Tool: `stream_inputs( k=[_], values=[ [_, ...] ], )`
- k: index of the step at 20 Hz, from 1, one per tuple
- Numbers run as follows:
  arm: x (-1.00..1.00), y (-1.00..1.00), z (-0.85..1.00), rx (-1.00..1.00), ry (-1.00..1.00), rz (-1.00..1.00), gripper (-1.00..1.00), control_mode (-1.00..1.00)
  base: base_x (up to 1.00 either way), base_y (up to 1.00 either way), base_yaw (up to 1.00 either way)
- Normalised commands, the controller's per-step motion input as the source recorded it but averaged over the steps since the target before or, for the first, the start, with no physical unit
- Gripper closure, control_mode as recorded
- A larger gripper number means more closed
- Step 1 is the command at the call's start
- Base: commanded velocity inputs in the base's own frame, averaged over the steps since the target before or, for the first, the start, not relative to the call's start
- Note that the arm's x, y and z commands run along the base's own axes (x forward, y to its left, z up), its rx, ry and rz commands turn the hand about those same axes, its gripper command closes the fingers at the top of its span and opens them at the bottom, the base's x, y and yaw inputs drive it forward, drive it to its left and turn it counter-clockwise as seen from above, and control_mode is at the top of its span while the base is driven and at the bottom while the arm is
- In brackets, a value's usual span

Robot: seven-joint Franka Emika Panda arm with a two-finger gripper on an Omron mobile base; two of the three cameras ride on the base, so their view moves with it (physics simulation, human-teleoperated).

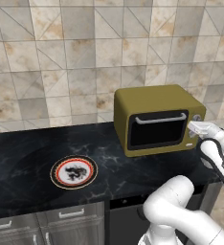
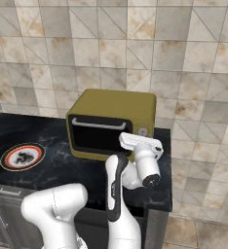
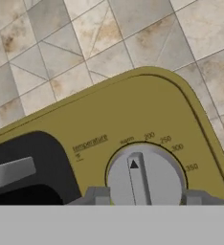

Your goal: Pull the toaster oven rack outwards. Pick up the baguette from the plate and place it on the toaster oven rack. Close the toaster oven door fully and set the temperature to the lowest setting.

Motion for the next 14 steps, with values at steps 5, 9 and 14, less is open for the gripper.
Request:
stream_inputs(
  k=[5,9,14],
  values=[
    [0.0,0.0,0.0,-0.73,-0.51,0.16,1.0,-1.0,0.0,0.0,0.0],
    [0.0,0.0,0.0,-0.7,-0.51,0.15,1.0,-1.0,0.0,0.0,0.0],
    [0.0,0.0,0.02,-0.71,-0.55,0.15,1.0,-1.0,0.0,0.0,0.0]
  ],
)
